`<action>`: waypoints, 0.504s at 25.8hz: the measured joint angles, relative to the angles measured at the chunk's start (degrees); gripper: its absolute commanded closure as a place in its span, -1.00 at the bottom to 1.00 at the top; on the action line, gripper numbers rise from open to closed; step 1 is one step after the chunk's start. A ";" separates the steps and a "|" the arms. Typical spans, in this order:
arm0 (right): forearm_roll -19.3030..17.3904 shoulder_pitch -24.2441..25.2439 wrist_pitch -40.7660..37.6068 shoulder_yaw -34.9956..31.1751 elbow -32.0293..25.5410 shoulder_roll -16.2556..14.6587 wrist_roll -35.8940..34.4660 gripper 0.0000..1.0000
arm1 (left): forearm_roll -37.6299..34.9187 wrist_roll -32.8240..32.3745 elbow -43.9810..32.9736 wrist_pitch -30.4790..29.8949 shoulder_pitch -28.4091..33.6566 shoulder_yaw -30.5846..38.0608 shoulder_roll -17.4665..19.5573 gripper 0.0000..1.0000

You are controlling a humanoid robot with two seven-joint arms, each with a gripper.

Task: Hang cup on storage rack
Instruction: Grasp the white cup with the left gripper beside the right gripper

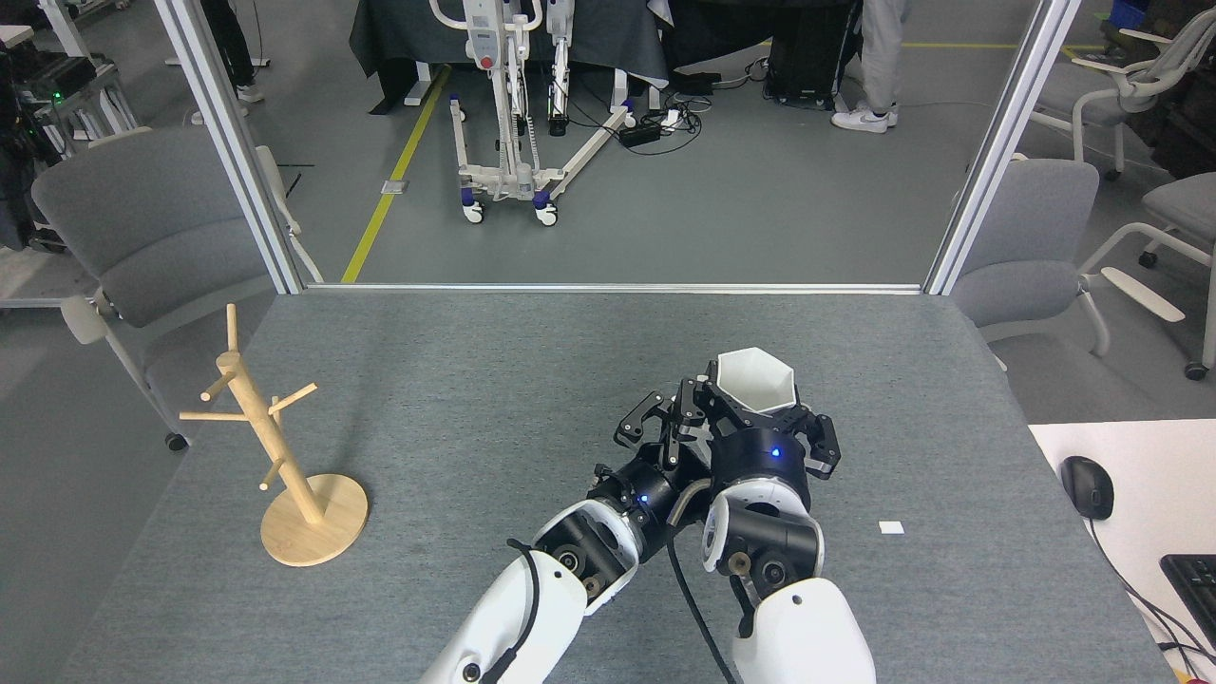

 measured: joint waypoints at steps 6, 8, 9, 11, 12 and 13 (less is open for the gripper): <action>0.14 0.04 0.16 0.18 0.23 0.15 -0.05 1.00 | 0.07 0.24 3.08 -0.25 -0.34 -0.91 -0.05 -0.98; 0.16 0.04 0.14 0.19 0.30 0.19 -0.05 1.00 | 0.13 0.24 3.74 -0.45 -0.69 -0.98 -0.05 -0.98; 0.18 0.03 0.07 0.20 0.31 0.27 -0.05 1.00 | 0.19 0.24 4.03 -0.47 -0.93 -0.98 -0.06 -0.98; 0.18 0.02 -0.06 0.21 0.33 0.37 -0.07 1.00 | 0.33 0.16 4.53 -0.59 -1.61 -0.98 -0.06 -0.98; 0.18 0.01 -0.08 0.22 0.34 0.40 -0.09 1.00 | 0.39 0.16 4.69 -0.59 -1.96 -0.97 -0.08 -0.98; 0.18 0.01 -0.09 0.22 0.35 0.42 -0.10 1.00 | 0.44 0.16 4.80 -0.59 -2.25 -0.97 -0.09 -0.98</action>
